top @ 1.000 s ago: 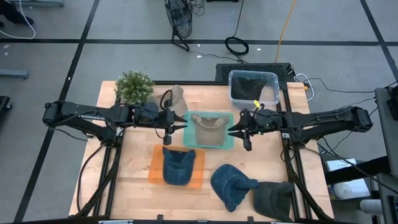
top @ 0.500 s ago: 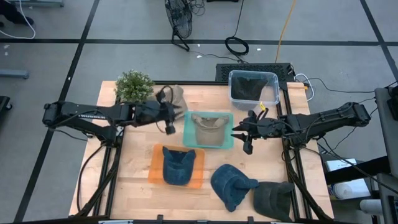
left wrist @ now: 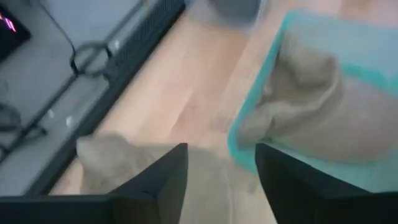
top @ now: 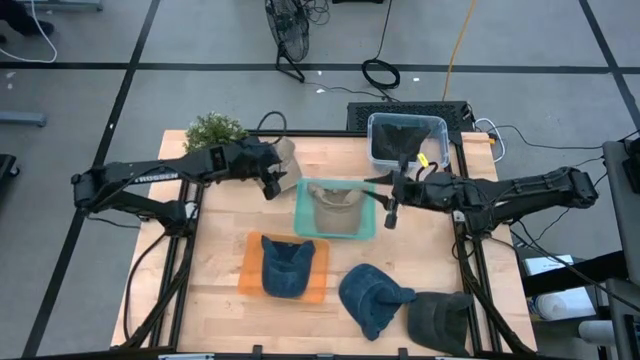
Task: Pick & Place hat
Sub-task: Put the brown cap into the blue bin
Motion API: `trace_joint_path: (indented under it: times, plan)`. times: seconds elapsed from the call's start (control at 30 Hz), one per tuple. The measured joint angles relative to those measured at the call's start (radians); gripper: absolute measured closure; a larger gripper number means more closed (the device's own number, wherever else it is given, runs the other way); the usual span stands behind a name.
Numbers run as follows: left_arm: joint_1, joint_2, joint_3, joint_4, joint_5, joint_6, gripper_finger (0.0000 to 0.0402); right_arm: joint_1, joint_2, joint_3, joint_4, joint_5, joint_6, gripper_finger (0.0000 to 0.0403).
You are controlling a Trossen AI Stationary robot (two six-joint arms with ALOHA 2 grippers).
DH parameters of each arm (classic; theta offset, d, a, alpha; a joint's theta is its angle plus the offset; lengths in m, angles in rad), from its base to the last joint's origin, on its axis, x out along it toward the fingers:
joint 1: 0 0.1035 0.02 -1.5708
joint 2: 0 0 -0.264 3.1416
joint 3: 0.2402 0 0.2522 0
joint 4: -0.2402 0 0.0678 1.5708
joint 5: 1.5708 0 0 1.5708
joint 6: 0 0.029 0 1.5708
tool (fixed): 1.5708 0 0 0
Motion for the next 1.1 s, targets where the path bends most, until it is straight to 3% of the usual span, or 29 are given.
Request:
trace_joint_path:
  times: [0.2, 0.63, 0.77, 1.1]
  plan:
    - [0.088, 0.106, -0.001, -0.042, 0.004, -0.003, 0.0173, -0.068, 0.000, 0.000, -0.008, 0.000, -0.066, 0.0287]
    - [0.260, 0.249, 0.000, -0.016, 0.087, 0.147, 0.0174, -0.145, 0.000, 0.000, -0.096, -0.002, -0.103, 0.0287]
    - [0.289, 0.261, 0.001, -0.013, 0.164, 0.162, 0.0178, -0.156, 0.000, -0.008, -0.098, -0.004, -0.112, 0.0287]
    - [0.321, 0.357, 0.001, 0.009, 0.110, 0.233, 0.0176, -0.167, 0.000, -0.024, -0.094, -0.005, -0.113, 0.0287]
